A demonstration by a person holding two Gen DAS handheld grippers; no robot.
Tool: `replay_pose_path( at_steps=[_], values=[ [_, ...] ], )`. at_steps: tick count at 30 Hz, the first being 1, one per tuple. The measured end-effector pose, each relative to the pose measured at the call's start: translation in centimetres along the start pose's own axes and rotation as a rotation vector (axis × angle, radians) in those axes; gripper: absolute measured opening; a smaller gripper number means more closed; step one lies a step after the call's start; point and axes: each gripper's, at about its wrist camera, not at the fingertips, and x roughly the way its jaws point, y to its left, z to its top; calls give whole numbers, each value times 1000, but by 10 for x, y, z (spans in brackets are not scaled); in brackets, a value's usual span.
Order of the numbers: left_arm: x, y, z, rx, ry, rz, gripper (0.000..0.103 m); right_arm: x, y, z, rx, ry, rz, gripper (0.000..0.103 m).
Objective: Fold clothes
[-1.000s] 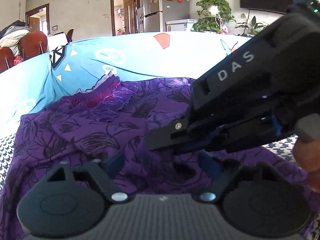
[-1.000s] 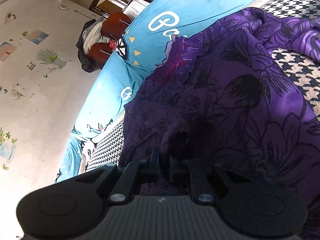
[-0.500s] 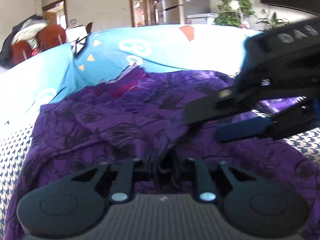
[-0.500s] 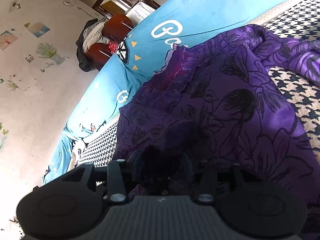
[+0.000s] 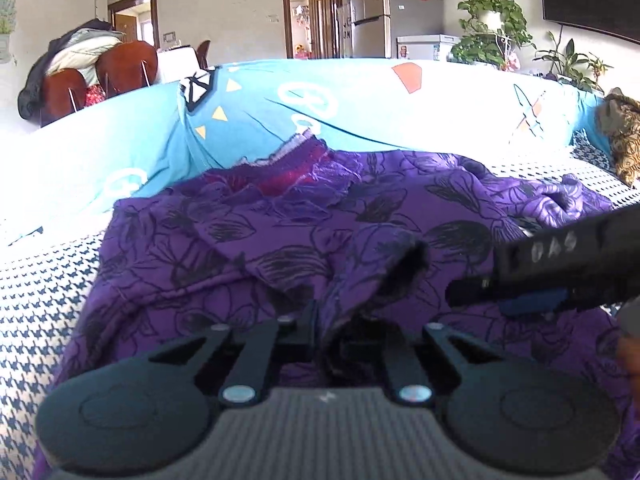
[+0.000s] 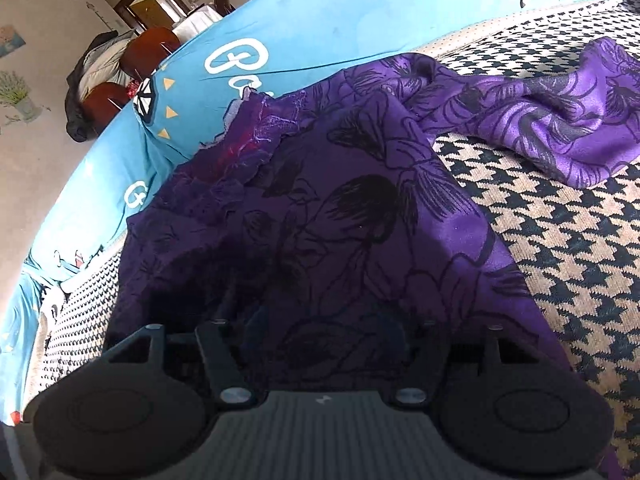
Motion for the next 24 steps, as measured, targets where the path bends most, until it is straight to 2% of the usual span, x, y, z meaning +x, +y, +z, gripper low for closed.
replay_pose_path(
  at_steps=[4, 6, 9, 16, 24],
  values=[
    [-9, 7, 2, -8, -20, 30, 8, 8, 15, -10, -133, -16, -42, 75],
    [-16, 9, 3, -10, -30, 51, 8, 12, 23, -16, -203, -25, -64, 87],
    [-22, 16, 6, -23, -40, 75, 8, 18, 35, -26, -297, -40, -98, 95],
    [-30, 45, 9, -73, -53, 135, 8, 33, 57, -53, -519, -115, -207, 102],
    [-44, 69, 8, -94, -79, 215, 8, 35, 57, -64, -537, -177, -226, 103]
  ],
)
